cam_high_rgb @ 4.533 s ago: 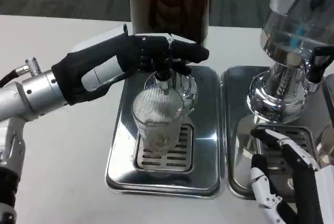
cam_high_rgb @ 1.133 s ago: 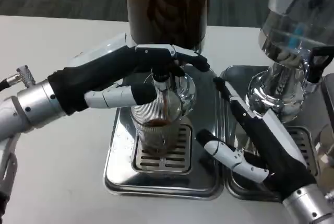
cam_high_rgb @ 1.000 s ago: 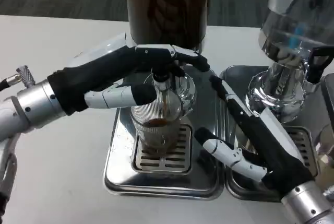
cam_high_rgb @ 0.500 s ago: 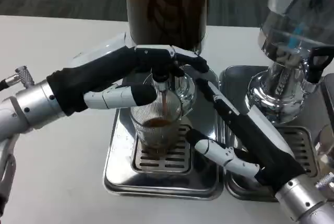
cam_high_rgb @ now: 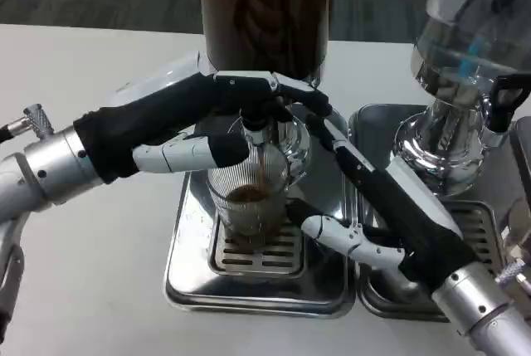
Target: Grasp the cup under the faucet to collect the drink, then remove the cup.
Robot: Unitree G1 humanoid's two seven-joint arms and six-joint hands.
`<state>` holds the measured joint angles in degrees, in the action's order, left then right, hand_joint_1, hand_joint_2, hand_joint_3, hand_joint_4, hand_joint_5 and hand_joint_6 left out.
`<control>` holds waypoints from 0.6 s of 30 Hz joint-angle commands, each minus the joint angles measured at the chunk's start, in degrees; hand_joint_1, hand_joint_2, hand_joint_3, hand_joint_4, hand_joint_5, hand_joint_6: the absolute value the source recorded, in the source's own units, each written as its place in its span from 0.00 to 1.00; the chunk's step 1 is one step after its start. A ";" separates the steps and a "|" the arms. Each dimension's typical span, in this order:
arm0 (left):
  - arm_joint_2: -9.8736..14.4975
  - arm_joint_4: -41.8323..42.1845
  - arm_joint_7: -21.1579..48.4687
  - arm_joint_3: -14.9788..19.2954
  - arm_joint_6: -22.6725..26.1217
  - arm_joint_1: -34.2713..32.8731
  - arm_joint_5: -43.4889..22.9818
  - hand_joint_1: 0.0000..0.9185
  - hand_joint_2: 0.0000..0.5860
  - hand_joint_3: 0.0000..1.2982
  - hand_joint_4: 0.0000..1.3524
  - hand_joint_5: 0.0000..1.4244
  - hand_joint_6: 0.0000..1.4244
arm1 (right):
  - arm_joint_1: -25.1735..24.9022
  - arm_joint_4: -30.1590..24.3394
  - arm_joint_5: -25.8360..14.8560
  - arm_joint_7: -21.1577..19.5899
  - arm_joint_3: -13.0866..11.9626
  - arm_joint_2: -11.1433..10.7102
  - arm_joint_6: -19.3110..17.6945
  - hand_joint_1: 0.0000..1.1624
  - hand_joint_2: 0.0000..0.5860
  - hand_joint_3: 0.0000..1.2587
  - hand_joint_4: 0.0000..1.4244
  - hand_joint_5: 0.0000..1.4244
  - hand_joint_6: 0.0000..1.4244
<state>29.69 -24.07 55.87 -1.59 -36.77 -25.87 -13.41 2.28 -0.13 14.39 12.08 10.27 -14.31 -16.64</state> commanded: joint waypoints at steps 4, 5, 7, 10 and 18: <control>0.86 0.04 1.15 -0.47 0.12 1.26 0.49 0.00 0.12 0.25 0.16 0.11 0.20 | -1.37 1.46 -0.18 0.28 0.32 -0.05 0.97 0.32 0.32 0.00 0.00 0.00 0.00; 0.85 0.04 1.14 -0.48 0.11 1.23 0.50 0.00 0.13 0.25 0.16 0.11 0.20 | -1.47 1.53 -0.03 0.25 0.37 -0.08 1.06 0.32 0.32 0.00 0.00 0.00 0.00; 0.89 0.07 1.05 -0.45 0.14 1.25 0.53 0.00 0.13 0.26 0.16 0.11 0.20 | -1.82 2.00 -0.71 0.89 0.44 -0.08 1.20 0.32 0.32 0.00 0.00 0.00 0.00; 0.85 0.00 0.80 -0.38 0.10 1.27 0.63 0.00 0.13 0.26 0.16 0.11 0.20 | -2.11 2.36 -0.68 1.03 0.51 -0.09 1.34 0.32 0.32 0.00 0.00 0.00 0.00; 0.41 -0.33 -1.05 1.97 0.17 1.17 -0.99 0.00 0.13 0.26 0.16 0.11 0.20 | -2.56 2.80 -0.51 0.65 0.52 0.42 1.40 0.32 0.32 0.00 0.00 0.00 0.00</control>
<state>29.88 -24.08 54.92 -0.50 -36.77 -25.39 -13.56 0.50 2.13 14.23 12.82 10.66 -14.05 -15.62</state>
